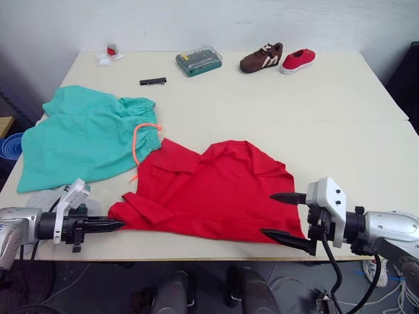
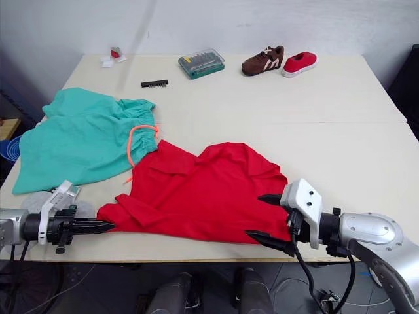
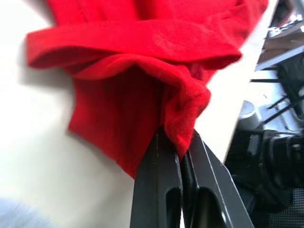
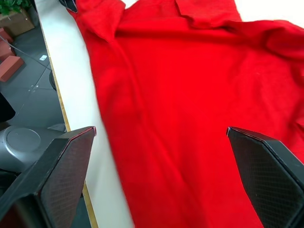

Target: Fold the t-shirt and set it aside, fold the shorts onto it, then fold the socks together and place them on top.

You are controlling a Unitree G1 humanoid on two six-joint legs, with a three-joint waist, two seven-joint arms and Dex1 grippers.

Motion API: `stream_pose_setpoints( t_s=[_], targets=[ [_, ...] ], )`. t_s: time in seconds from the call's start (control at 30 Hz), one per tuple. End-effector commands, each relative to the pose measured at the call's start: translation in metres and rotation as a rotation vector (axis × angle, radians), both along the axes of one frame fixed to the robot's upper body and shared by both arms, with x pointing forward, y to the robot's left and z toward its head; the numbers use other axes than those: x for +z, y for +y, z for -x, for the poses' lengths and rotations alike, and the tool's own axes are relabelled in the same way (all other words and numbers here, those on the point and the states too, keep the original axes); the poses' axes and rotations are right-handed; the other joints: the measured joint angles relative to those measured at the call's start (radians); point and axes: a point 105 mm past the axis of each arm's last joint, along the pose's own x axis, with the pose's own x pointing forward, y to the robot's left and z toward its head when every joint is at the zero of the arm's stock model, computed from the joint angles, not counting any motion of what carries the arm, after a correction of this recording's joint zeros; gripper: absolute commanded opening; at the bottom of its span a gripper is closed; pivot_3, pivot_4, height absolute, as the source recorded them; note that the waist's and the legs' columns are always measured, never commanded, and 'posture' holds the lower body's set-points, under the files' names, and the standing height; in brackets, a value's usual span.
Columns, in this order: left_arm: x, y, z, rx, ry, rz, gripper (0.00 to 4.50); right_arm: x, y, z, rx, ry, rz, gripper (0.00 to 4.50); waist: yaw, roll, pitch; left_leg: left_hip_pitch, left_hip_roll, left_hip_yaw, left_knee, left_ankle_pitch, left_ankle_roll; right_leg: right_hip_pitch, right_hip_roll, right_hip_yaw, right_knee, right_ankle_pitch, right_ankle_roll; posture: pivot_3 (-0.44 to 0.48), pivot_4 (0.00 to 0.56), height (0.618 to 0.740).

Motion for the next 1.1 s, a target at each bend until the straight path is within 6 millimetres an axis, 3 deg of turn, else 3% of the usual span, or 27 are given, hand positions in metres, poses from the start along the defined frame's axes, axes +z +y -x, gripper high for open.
stream_pose_setpoints(
  t_s=[0.03, 0.13, 0.23, 0.33, 0.47, 0.6, 0.73, 0.87, 1.1],
  targets=[
    [0.000, -0.004, -0.002, -0.023, -0.022, -0.035, 0.01, 0.005, 0.004, 0.001, 0.012, -0.029, -0.014, 4.50, 0.000, 0.000, 0.000, -0.001, 0.000, 0.000, 0.000, 0.000, 0.000, 0.000, 0.000, 0.000, 0.000, 0.000, 0.000, 0.000, 0.150, 0.740],
    [0.001, -0.004, -0.007, -0.013, -0.047, -0.055, 0.01, 0.005, 0.004, 0.001, 0.011, -0.030, -0.014, 4.50, 0.000, 0.000, 0.000, -0.001, 0.000, 0.000, 0.000, 0.000, 0.000, 0.000, 0.000, 0.000, 0.000, 0.000, 0.000, 0.000, 0.150, 0.740],
    [0.009, 0.001, -0.001, -0.053, -0.054, -0.059, 0.62, 0.004, 0.002, 0.002, 0.007, -0.029, -0.008, 4.50, -0.003, 0.000, 0.000, -0.001, 0.000, 0.000, 0.000, 0.000, 0.000, 0.000, 0.000, 0.000, 0.000, 0.000, 0.000, 0.000, 0.150, 0.740],
    [0.016, 0.007, -0.003, -0.037, -0.074, -0.076, 1.55, 0.003, 0.002, 0.003, 0.004, -0.028, -0.008, 4.50, -0.003, 0.000, 0.000, -0.001, 0.000, 0.000, 0.000, 0.000, 0.000, 0.000, 0.000, 0.000, 0.000, 0.000, 0.000, 0.000, 0.150, 0.740],
    [0.047, 0.013, -0.010, -0.004, -0.131, -0.036, 2.77, 0.003, 0.000, 0.005, 0.001, -0.024, -0.006, 4.50, -0.001, -0.001, 0.000, -0.001, 0.000, 0.000, 0.001, 0.000, 0.000, 0.000, 0.000, 0.000, 0.001, 0.000, 0.000, 0.000, 0.150, 0.740],
    [0.070, 0.000, -0.017, -0.089, -0.240, -0.079, 2.77, 0.001, -0.001, 0.006, 0.008, -0.015, 0.000, 4.50, 0.000, -0.002, -0.001, -0.001, 0.000, -0.001, 0.001, 0.000, 0.000, 0.000, 0.000, -0.001, 0.001, 0.001, 0.001, 0.000, 0.150, 0.740],
    [0.078, -0.046, -0.011, -0.325, -0.332, -0.094, 2.77, 0.001, 0.001, 0.005, 0.025, -0.020, 0.008, 4.50, 0.001, -0.002, -0.001, -0.002, 0.000, 0.000, 0.002, 0.001, 0.001, 0.000, 0.000, 0.000, 0.000, 0.001, 0.002, 0.000, 0.150, 0.740],
    [0.057, -0.074, 0.003, -0.580, -0.388, -0.226, 2.77, 0.004, 0.006, 0.006, 0.056, -0.020, 0.003, 4.50, -0.005, -0.002, -0.001, -0.002, -0.001, 0.001, 0.001, 0.003, 0.005, 0.000, 0.000, 0.000, 0.001, 0.001, 0.002, 0.000, 0.150, 0.740],
    [0.023, -0.075, -0.006, -0.786, -0.503, -0.415, 2.77, 0.008, 0.013, 0.016, 0.116, -0.008, -0.012, 4.50, 0.002, -0.002, -0.001, -0.001, 0.000, 0.001, 0.004, 0.004, 0.003, 0.000, 0.002, 0.000, 0.004, 0.002, 0.001, 0.000, 0.150, 0.740]
  ],
)
